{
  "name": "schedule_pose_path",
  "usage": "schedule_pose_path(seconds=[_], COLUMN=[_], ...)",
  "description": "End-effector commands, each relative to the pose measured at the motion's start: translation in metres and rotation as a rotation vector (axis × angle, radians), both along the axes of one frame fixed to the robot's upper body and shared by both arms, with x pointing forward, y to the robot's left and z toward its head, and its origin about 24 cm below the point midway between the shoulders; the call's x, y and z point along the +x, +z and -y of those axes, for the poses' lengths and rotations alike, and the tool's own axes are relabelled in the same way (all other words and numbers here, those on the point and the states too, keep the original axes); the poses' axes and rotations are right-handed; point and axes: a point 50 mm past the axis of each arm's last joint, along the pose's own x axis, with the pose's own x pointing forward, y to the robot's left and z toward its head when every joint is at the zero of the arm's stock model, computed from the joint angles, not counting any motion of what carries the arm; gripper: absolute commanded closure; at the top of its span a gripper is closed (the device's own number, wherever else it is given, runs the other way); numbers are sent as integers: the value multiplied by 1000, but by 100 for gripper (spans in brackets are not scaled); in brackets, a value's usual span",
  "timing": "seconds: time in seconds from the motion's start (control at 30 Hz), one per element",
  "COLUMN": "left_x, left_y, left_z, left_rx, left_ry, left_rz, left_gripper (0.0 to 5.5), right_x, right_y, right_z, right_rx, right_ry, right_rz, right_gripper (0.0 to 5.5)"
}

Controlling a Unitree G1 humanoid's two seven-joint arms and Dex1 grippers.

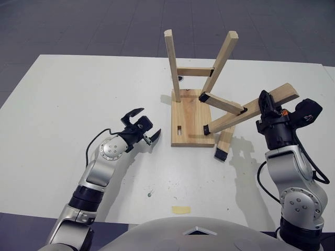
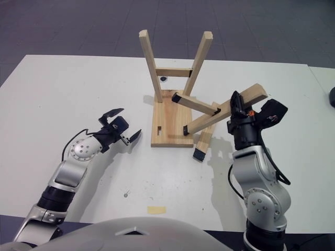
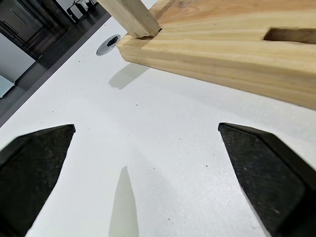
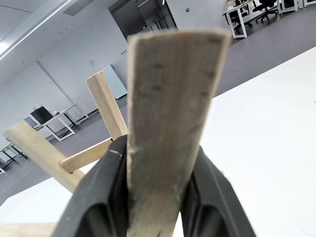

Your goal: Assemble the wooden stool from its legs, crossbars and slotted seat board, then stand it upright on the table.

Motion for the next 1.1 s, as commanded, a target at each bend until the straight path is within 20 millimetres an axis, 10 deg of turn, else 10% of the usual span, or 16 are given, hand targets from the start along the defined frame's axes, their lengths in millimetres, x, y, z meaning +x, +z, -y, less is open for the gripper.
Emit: schedule_pose_path(seconds=[0.03,0.77,1.1], left_x=[-1,5,7], left_y=[-1,19,20], left_z=[2,-2,-5], left_rx=[12,59,70], left_ry=[1,-9,6], left_rz=[-3,66,76], left_gripper=[10,10,10], right_x=[5,-12,-16], right_y=[-32,-66,-90], right_z=[14,-30,-38], right_rx=[-149,-577,-165], right_ry=[-44,318,263], right_rz=[-216,-407,-537], right_gripper=[444,444,445])
